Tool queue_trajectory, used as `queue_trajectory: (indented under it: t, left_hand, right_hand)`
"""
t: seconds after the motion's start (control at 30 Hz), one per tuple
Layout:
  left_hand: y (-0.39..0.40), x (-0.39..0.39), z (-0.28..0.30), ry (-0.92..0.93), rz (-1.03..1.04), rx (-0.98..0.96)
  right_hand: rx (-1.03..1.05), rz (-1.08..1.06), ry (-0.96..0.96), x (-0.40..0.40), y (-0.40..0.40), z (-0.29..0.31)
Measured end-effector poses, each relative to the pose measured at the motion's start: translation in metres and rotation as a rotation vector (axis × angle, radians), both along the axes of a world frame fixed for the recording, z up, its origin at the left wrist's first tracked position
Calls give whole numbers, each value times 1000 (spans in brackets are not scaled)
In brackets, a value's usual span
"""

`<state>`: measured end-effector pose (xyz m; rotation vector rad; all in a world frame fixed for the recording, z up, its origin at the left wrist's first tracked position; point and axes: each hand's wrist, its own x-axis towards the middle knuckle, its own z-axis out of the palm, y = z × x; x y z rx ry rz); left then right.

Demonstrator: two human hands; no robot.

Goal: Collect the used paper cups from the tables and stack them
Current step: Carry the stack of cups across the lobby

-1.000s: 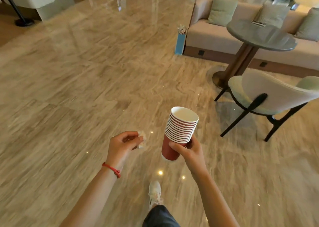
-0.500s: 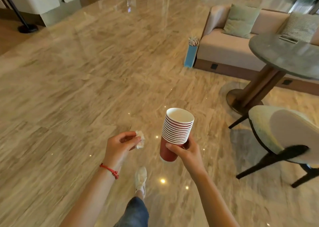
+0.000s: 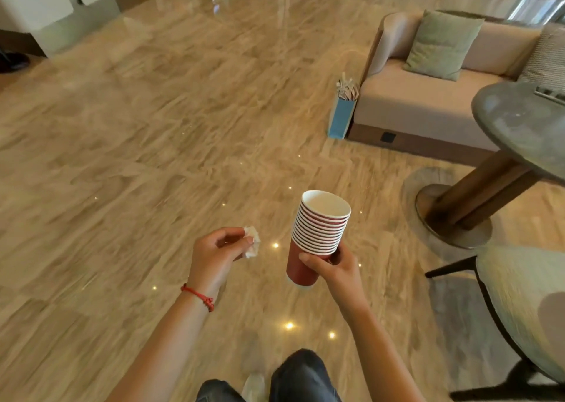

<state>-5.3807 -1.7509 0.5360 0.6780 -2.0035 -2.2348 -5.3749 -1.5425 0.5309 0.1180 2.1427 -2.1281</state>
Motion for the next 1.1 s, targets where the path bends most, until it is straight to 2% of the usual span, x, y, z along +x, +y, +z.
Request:
queue_trajectory:
  t: [0.33, 0.6, 0.83, 1.1]
  left_hand:
    - [21, -236, -23, -13, -16, 0]
    - [43, -425, 1, 11, -30, -11]
    - [43, -579, -11, 5, -60, -25]
    - [30, -813, -12, 9, -91, -24]
  right_hand:
    - [-22, -25, 4, -244, 21, -23]
    - [-6, -27, 33, -441, 46, 3]
    - [16, -6, 28, -591, 41, -14]
    - [23, -27, 16, -815, 20, -15]
